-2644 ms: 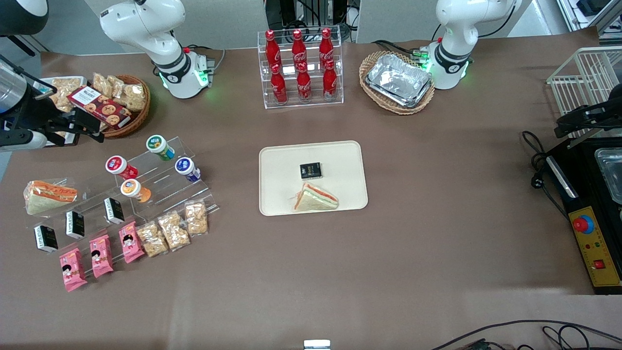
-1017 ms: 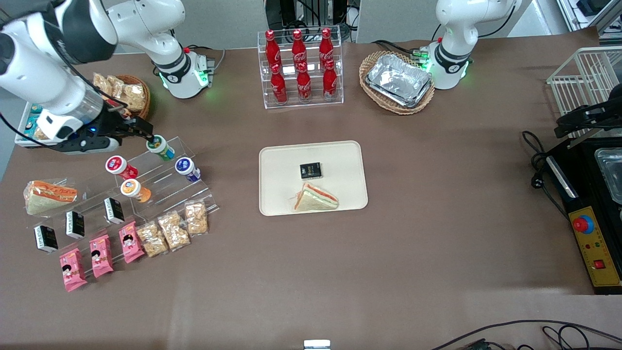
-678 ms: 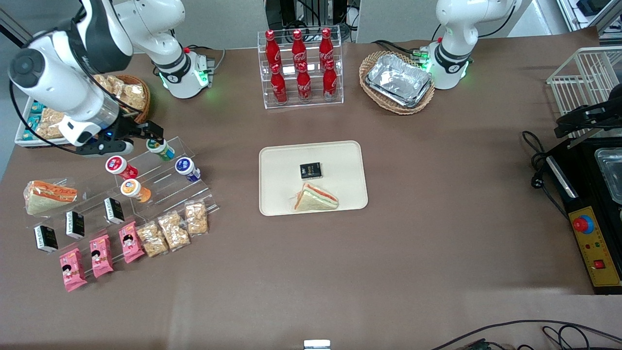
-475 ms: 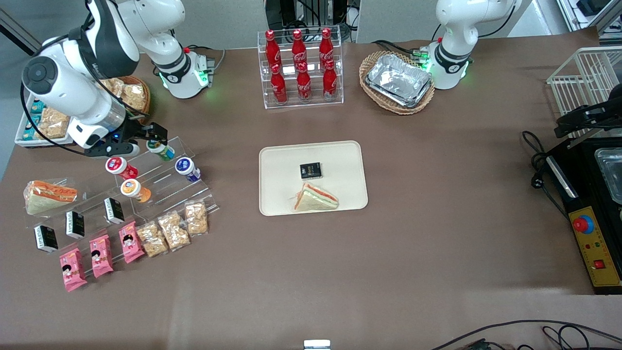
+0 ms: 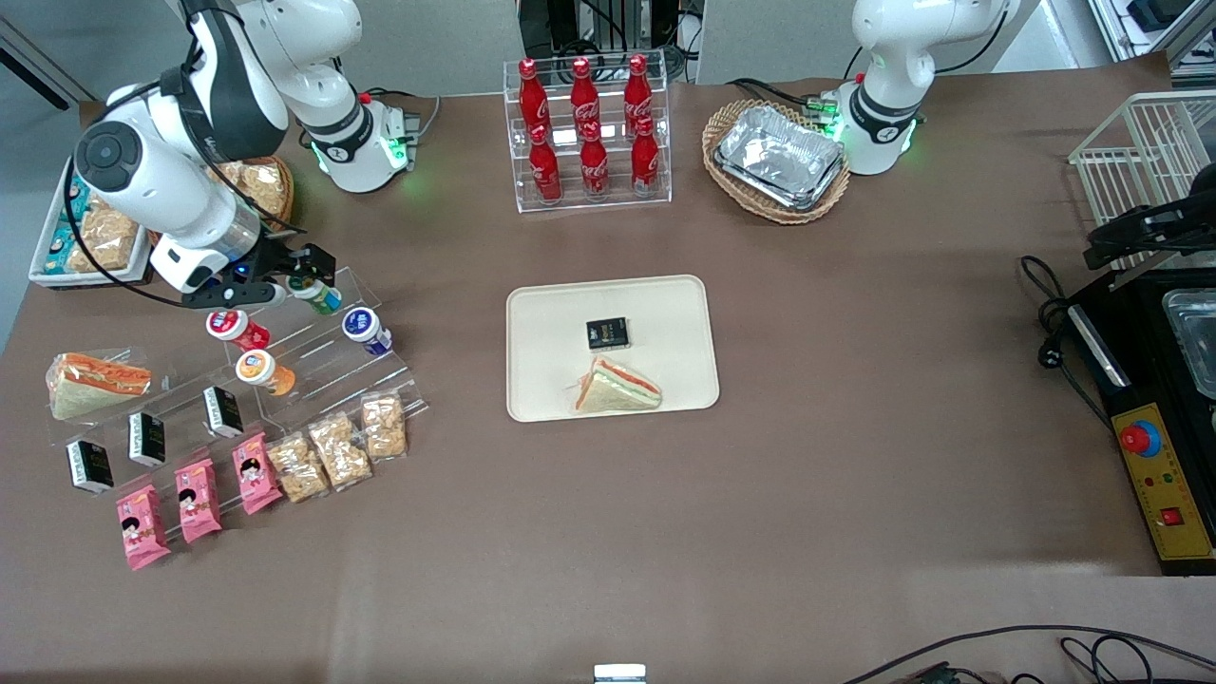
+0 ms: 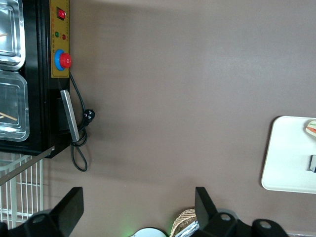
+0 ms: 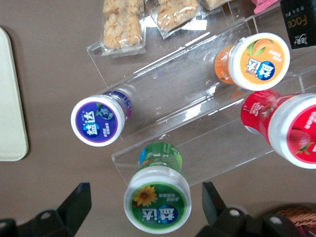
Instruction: Place green gum on tray
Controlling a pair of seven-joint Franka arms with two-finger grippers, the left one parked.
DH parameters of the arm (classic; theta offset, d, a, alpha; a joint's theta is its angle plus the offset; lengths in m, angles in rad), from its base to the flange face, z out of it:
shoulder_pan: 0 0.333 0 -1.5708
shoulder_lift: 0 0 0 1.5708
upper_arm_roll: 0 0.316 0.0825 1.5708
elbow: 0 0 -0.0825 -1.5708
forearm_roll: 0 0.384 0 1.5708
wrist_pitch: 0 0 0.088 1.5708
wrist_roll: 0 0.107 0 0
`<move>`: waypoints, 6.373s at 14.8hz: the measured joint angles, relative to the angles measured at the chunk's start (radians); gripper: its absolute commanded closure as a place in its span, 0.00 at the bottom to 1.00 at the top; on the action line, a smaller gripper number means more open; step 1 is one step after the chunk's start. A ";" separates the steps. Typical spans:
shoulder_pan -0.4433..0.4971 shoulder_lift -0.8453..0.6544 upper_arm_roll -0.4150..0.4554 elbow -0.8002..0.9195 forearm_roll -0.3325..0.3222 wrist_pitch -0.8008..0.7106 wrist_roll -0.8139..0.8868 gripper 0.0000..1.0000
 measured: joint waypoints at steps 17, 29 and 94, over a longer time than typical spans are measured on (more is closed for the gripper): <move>0.000 -0.001 0.000 -0.049 -0.033 0.048 -0.006 0.71; 0.033 0.128 0.002 0.383 0.067 -0.313 0.002 0.71; 0.136 0.365 -0.026 0.465 0.221 0.047 0.237 0.00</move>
